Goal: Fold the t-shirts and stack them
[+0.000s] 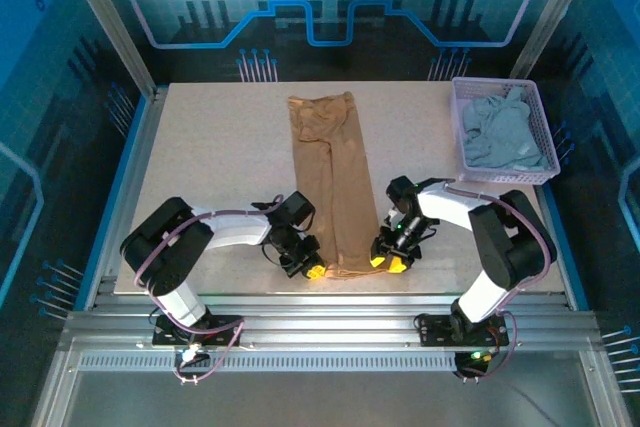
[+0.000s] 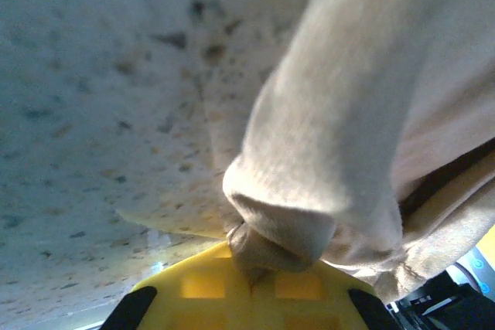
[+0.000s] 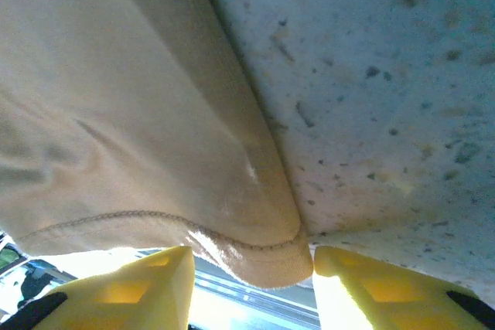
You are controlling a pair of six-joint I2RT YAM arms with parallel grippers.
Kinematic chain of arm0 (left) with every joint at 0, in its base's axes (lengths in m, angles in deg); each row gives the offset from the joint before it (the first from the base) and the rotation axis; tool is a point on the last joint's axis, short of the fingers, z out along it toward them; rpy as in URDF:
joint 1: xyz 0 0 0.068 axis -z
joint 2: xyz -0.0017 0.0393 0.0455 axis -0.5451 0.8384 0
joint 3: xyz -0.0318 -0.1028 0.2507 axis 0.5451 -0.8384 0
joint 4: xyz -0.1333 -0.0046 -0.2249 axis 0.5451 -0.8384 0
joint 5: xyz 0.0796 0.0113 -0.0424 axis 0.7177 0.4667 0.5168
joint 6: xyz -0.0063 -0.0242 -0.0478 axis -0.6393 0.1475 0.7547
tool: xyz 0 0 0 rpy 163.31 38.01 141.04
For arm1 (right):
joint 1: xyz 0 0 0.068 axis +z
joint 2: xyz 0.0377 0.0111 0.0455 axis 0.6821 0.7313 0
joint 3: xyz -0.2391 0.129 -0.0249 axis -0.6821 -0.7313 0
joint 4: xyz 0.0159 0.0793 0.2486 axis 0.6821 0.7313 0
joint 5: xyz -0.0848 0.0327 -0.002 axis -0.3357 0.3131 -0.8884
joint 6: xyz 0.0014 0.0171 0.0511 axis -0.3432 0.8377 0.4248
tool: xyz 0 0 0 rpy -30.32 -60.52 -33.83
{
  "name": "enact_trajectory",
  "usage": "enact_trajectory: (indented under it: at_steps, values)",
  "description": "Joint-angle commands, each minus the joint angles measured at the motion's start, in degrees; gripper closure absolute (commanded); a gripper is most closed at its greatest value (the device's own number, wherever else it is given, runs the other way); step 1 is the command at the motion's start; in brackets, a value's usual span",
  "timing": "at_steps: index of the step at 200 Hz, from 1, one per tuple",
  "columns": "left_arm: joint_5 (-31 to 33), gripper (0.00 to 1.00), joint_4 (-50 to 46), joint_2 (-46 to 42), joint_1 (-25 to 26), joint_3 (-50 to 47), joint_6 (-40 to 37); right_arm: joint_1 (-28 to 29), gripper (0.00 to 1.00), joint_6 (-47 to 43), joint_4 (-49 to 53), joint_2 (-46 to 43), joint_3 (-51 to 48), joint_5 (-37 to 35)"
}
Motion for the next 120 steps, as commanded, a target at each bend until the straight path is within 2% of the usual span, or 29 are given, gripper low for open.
enact_trajectory:
  at_steps: [1, 13, 33, 56, 90, 120]
  values:
    - [3.9, 0.97, -1.2, -0.2, -1.2, 0.1, -1.3, 1.1, 0.58, 1.4, -2.2, 3.8, 1.9, -1.2]
    - [3.7, 0.99, -2.3, -0.7, -1.5, 0.3, -1.9, 1.1, 0.66, 2.1, -3.4, 5.6, 2.2, -1.1]
    - [3.5, 1.0, -3.7, -1.7, -1.9, 0.4, -2.6, 1.5, 0.87, 3.8, -4.5, 5.4, 2.8, -0.6]
    - [3.9, 1.0, -5.9, -4.4, -2.0, 0.4, -2.6, 1.8, 1.0, 4.6, -2.6, 1.4, 5.2, -1.9]
    - [4.7, 1.0, -9.0, -10.1, -3.6, 2.4, -3.0, 1.7, 1.0, 5.5, 1.7, -2.1, 8.2, -2.0]
    - [5.7, 1.0, -7.0, -11.2, -7.1, 5.9, -1.7, 0.5, 1.0, 5.6, 4.4, -2.0, 13.8, -2.9]
